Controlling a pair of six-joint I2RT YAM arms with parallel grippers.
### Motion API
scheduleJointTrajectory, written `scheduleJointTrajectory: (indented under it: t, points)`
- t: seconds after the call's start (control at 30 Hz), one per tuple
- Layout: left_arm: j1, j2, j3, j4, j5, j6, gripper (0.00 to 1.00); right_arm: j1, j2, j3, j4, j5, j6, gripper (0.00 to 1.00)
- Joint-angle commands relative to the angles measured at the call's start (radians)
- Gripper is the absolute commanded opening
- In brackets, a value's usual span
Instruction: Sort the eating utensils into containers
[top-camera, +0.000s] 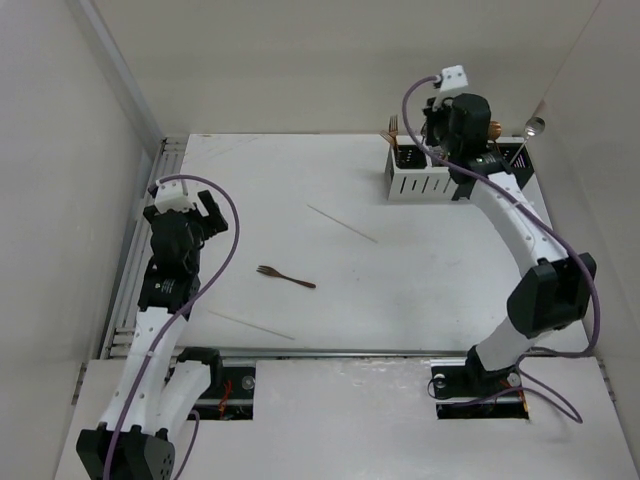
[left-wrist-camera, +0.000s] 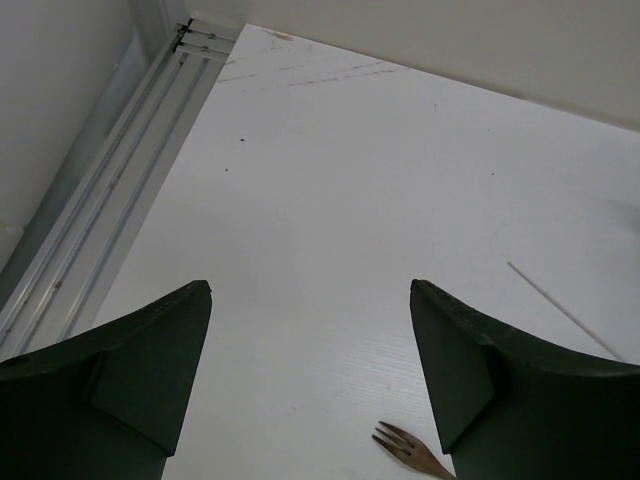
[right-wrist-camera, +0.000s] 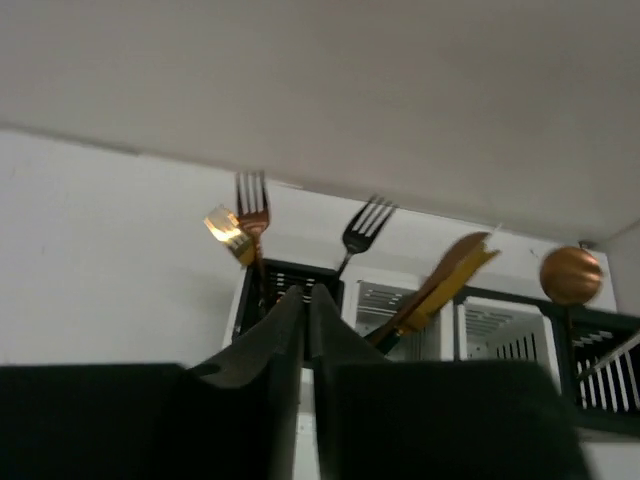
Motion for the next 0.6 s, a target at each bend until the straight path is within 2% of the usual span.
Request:
scheduleJointTrajectory:
  t: [0.0,0.07,0.1,0.17,0.2,0.23,0.3,0.33,0.57]
  points:
    - [0.012,0.017,0.036,0.078,-0.016,0.016,0.77,0.078,0.07,0.011,-0.03,-0.255,-0.199,0.18]
    - [0.023,0.031,0.036,0.089,-0.007,0.016,0.77,0.175,0.104,0.002,-0.059,-0.317,-0.256,0.48]
    - [0.023,0.031,0.036,0.089,-0.007,0.016,0.77,0.206,0.183,0.035,-0.157,-0.317,-0.276,0.7]
    - [0.023,0.057,0.036,0.098,0.004,0.016,0.77,0.276,0.296,0.139,-0.287,-0.326,-0.285,0.8]
    - [0.023,0.057,0.036,0.098,0.004,0.025,0.77,0.29,0.359,0.264,-0.425,-0.326,-0.285,0.99]
    - [0.023,0.068,0.045,0.107,0.015,0.025,0.77,0.302,0.48,0.323,-0.484,-0.326,-0.276,0.99]
    - [0.023,0.077,0.045,0.107,0.015,0.025,0.77,0.315,0.568,0.429,-0.565,-0.279,-0.253,0.99]
    - [0.023,0.077,0.045,0.107,0.025,0.025,0.77,0.315,0.611,0.43,-0.582,-0.266,-0.226,0.99]
    - [0.023,0.077,0.036,0.107,0.026,0.025,0.77,0.336,0.647,0.373,-0.614,-0.184,-0.192,0.98]
